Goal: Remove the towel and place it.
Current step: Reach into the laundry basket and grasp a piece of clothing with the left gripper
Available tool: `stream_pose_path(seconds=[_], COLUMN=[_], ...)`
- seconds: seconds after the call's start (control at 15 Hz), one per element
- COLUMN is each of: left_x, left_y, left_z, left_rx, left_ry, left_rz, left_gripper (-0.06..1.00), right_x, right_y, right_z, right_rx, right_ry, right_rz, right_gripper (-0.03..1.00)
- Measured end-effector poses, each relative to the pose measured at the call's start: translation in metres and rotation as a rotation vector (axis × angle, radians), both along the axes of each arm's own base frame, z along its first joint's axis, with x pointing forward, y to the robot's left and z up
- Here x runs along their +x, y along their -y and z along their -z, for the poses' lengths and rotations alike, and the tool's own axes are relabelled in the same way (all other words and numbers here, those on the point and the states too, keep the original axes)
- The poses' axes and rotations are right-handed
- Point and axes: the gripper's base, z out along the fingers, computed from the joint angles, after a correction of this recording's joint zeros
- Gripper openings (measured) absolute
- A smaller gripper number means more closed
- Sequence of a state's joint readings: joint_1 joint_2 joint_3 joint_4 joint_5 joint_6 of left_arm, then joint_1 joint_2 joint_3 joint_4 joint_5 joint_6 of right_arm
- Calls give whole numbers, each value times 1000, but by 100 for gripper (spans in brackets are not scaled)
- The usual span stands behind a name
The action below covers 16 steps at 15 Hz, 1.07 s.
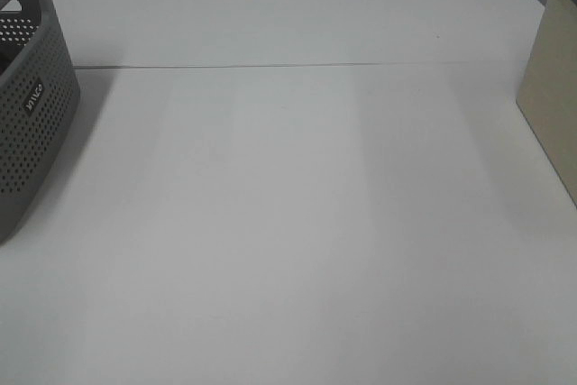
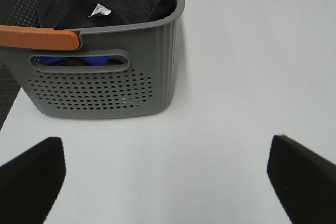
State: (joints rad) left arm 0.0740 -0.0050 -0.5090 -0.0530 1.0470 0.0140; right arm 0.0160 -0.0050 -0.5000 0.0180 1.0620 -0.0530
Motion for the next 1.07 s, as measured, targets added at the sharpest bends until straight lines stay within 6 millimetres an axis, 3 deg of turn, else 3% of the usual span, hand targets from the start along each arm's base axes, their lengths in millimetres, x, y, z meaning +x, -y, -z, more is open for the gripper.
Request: stream_pose_path(seconds=[0.47,0.73,0.87,0.93,1.07], left_x=[-1,12,36,72,103], left_y=[0,-1,-3,-10,-16], left_z=[-2,-36,-67,-97,-119], left_rx=[8,192,368,566,664], left_ry=[-5,-158,-221,-300,-366], left_rz=[4,121,230,330,384], left_gripper=[99,99,99,99,99], right_x=[0,0,0,0,0], right_y=[0,0,0,0,0], right_z=[0,0,0,0,0], right_rx=[0,0,0,0,0], right_ry=[0,0,0,0,0], right_rz=[0,0,0,0,0], right_gripper=[76,76,76,76,76])
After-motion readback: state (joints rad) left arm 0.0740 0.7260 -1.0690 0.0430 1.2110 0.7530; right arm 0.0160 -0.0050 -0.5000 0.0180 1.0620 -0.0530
